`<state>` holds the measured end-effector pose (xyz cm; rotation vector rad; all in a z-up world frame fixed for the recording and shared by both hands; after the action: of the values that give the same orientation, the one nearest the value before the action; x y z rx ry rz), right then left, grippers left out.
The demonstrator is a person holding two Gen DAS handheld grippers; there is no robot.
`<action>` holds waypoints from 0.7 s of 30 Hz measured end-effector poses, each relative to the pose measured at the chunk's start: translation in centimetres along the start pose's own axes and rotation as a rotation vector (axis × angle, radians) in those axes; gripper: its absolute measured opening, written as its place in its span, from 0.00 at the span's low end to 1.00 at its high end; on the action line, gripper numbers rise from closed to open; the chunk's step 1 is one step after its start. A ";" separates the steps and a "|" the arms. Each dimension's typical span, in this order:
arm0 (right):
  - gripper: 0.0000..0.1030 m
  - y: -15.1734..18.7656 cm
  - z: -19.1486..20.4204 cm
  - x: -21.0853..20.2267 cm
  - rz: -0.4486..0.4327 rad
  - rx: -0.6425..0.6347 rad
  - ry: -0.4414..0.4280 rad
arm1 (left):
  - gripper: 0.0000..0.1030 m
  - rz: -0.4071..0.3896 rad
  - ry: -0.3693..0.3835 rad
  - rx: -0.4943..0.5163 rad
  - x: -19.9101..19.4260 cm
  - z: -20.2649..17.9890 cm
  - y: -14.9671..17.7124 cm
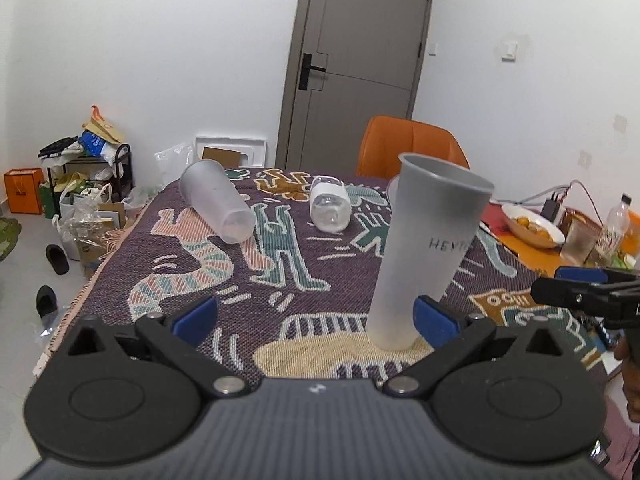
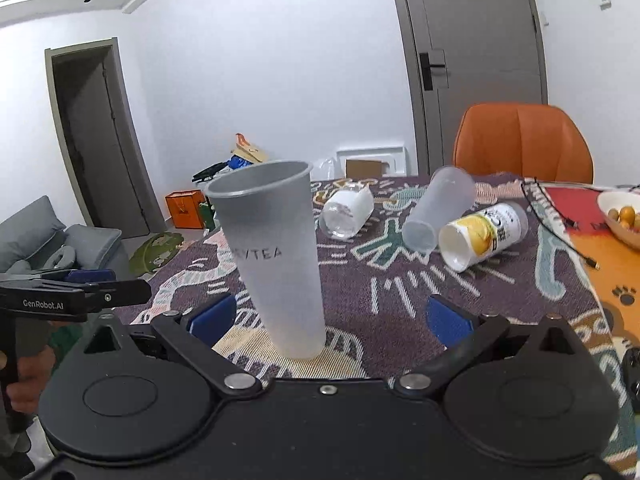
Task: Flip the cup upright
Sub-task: 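Open the right gripper and release the standing HEYTEA cup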
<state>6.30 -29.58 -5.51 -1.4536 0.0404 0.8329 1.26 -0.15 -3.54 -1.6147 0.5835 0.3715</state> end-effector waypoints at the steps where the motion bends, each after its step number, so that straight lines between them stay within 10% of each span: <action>1: 1.00 0.1 0.1 -0.1 0.000 -0.002 -0.001 | 1.00 0.000 0.001 0.005 -0.1 -0.1 0.1; 21: 1.00 0.6 0.2 -0.9 -0.009 -0.017 -0.004 | 1.00 0.012 -0.003 0.039 0.0 -1.2 0.5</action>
<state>5.26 -29.92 -5.52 -1.4672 0.0234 0.8308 0.82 -1.32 -3.78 -1.5736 0.5949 0.3685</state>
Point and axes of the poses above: each gripper's, at about its wrist camera, not at the fingertips, and x roughly the way its jaws point, z to its left, y to its underside, the point moved 8 cm from there along x, roughly the way its jaws point, and after that the axes turned 5 degrees about z, right-handed, at the moved point
